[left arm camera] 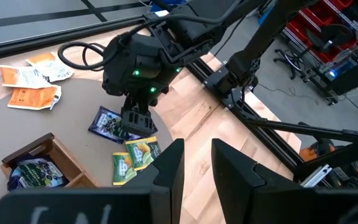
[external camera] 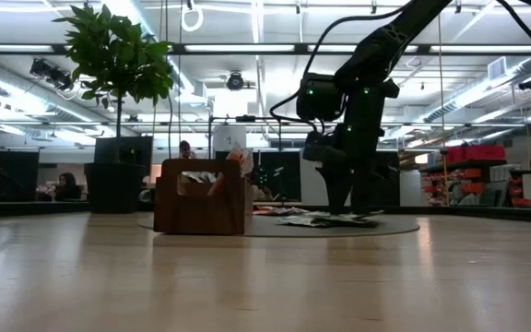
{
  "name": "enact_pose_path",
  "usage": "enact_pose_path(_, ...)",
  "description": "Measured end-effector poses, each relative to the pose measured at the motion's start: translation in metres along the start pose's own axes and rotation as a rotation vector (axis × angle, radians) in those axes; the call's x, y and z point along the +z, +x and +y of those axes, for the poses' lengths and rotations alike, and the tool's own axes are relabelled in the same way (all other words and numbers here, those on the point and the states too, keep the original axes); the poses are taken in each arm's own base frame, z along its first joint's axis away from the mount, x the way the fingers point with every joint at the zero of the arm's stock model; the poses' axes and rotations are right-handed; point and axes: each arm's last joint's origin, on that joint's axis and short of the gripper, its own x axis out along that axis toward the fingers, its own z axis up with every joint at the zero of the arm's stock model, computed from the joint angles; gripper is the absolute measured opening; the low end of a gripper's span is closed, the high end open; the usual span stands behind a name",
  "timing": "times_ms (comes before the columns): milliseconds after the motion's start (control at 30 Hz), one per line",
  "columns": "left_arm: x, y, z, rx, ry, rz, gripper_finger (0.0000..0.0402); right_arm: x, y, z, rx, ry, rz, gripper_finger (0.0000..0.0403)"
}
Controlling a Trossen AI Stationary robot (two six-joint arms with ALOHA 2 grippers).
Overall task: Pick & Place Tea
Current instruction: Put the violet tea bag into the top section of the wooden organizer
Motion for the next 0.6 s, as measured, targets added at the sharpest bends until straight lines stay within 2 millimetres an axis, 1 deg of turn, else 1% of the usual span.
enact_pose_path(67, -0.0001, 0.0001, 0.0000, 0.000, 0.001, 0.000, 0.0085, -0.0002, 0.0004, 0.0007, -0.016, -0.003, -0.015, 0.0232)
enact_pose_path(167, -0.0001, 0.0001, 0.0000, 0.000, 0.001, 0.000, 0.0085, 0.0004, 0.0010, 0.0009, -0.018, -0.003, -0.024, 0.0197)
enact_pose_path(267, 0.0012, 0.0011, 0.0011, 0.006, 0.000, -0.003, 0.0085, 0.0010, 0.0014, 0.0010, -0.022, -0.006, -0.034, 0.0144)
enact_pose_path(433, 0.0039, 0.0031, 0.0036, 0.019, -0.006, -0.010, 0.0085, 0.0010, 0.0020, 0.0003, -0.035, -0.024, -0.039, 0.0035)
enact_pose_path(467, 0.0039, 0.0031, 0.0036, 0.019, -0.006, -0.010, 0.0085, 0.0009, 0.0021, 0.0003, -0.036, -0.030, -0.039, 0.0019)
enact_pose_path(500, 0.0039, 0.0031, 0.0036, 0.019, -0.006, -0.010, 0.0085, 0.0009, 0.0021, 0.0002, -0.036, -0.038, -0.038, 0.0011)
enact_pose_path(600, 0.0039, 0.0031, 0.0037, 0.019, 0.002, -0.009, 0.0085, 0.0010, 0.0000, -0.0006, -0.036, -0.044, -0.038, 0.0011)
